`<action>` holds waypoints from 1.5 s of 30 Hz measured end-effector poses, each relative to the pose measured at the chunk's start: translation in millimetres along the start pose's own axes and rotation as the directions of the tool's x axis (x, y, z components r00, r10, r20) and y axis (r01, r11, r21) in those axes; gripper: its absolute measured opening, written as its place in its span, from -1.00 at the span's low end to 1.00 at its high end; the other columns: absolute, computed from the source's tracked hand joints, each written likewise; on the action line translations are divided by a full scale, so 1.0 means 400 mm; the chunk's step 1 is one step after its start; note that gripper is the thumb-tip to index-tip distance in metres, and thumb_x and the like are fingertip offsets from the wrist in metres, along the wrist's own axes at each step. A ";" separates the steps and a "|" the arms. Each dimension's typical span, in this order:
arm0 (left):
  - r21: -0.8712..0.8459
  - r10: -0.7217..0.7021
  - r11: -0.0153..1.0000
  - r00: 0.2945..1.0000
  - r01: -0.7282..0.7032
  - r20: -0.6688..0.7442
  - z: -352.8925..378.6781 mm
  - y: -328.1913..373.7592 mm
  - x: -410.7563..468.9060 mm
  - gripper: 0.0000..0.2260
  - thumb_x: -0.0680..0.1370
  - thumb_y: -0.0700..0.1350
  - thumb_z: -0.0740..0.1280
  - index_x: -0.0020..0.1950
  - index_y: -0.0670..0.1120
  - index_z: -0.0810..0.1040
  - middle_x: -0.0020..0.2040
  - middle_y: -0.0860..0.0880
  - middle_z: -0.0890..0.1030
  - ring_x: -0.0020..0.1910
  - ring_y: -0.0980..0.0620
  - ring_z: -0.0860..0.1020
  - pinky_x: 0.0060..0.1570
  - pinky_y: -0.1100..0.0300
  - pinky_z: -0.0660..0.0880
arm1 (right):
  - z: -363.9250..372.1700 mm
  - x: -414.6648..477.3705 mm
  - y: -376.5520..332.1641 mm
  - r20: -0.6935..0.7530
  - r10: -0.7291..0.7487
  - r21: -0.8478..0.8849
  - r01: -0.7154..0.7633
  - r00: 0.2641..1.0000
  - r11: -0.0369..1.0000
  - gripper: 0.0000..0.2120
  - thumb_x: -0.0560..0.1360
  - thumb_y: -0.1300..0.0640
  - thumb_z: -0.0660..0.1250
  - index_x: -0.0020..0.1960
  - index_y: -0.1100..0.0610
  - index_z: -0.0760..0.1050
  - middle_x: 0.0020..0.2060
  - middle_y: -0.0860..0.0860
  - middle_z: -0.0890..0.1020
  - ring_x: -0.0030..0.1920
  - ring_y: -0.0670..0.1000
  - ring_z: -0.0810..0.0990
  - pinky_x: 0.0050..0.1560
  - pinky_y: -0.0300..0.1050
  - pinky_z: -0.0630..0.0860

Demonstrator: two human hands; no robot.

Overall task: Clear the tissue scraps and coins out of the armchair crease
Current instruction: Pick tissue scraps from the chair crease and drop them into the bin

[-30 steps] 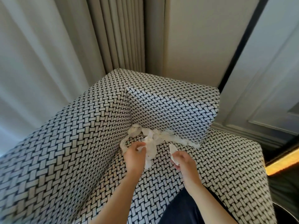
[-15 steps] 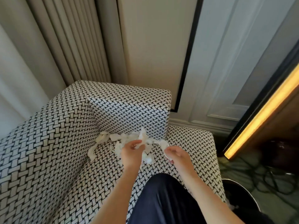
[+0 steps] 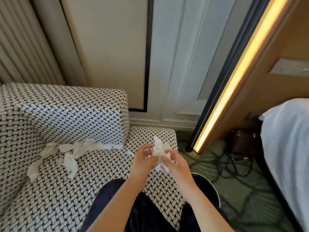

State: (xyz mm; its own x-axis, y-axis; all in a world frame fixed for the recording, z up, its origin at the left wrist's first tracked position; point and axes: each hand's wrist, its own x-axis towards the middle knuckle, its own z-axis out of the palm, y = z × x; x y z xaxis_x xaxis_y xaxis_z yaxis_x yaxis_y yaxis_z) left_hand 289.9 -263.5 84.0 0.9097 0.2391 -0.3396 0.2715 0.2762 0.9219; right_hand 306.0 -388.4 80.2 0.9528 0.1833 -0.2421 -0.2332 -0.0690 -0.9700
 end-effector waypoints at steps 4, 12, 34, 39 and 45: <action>0.050 -0.084 0.995 0.994 0.081 0.067 0.059 -0.057 0.013 -0.66 0.52 -0.28 0.30 0.27 -0.04 0.46 0.10 -0.09 0.59 0.08 -0.08 0.60 0.17 -0.06 0.52 | -0.069 -0.004 0.039 -0.044 0.011 -0.024 -0.012 0.999 1.000 -0.83 0.48 0.06 0.38 0.07 -0.06 0.55 0.10 -0.03 0.58 0.11 -0.06 0.58 0.01 -0.15 0.60; 0.052 -0.158 0.987 0.983 0.154 0.096 0.167 -0.102 0.019 -0.78 0.55 -0.23 0.30 0.20 -0.14 0.47 0.13 -0.14 0.58 0.07 -0.06 0.60 0.09 0.05 0.56 | -0.181 -0.008 0.089 -0.207 0.054 0.017 -0.052 0.977 0.999 -0.91 0.53 0.06 0.32 0.01 0.03 0.56 -0.02 -0.01 0.66 0.01 -0.01 0.64 0.09 0.03 0.59; 0.417 -0.020 0.907 0.979 -0.069 0.205 0.333 -0.164 0.032 -0.88 0.48 -0.10 0.42 -0.16 -0.13 0.54 -0.14 -0.15 0.59 0.00 -0.17 0.60 0.06 -0.03 0.57 | -0.407 -0.050 0.146 -0.446 0.359 0.313 -0.232 0.820 0.921 -0.79 0.62 0.09 0.17 0.13 0.19 0.47 0.12 0.12 0.56 0.12 0.04 0.55 0.04 -0.12 0.51; 0.444 -0.097 0.896 0.979 0.006 0.182 0.331 -0.170 0.063 -0.88 0.50 -0.09 0.40 -0.07 -0.13 0.56 -0.13 -0.11 0.62 -0.02 -0.10 0.62 0.09 -0.02 0.56 | -0.428 -0.059 0.140 -0.442 0.418 0.420 -0.229 0.794 0.878 -0.78 0.62 0.09 0.16 0.17 0.18 0.45 0.10 0.08 0.57 0.06 -0.01 0.57 0.09 -0.11 0.47; 0.466 -0.277 0.874 0.931 0.140 0.239 0.354 -0.187 0.067 -0.66 0.54 -0.12 0.35 0.31 -0.09 0.45 0.08 -0.06 0.58 0.09 -0.02 0.56 0.14 0.08 0.52 | -0.451 -0.069 0.135 -0.447 0.428 0.437 -0.226 0.785 0.871 -0.87 0.62 0.08 0.17 0.01 0.10 0.46 0.12 0.08 0.57 0.08 -0.01 0.58 0.17 -0.07 0.48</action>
State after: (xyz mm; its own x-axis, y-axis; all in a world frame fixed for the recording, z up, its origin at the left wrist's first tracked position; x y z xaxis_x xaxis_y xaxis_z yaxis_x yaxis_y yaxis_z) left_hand 338.4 -409.8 32.4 0.8465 -0.0761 -0.5269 0.5114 -0.1589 0.8445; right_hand 302.1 -574.3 38.8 0.7356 -0.3242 -0.5948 -0.5029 0.3269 -0.8002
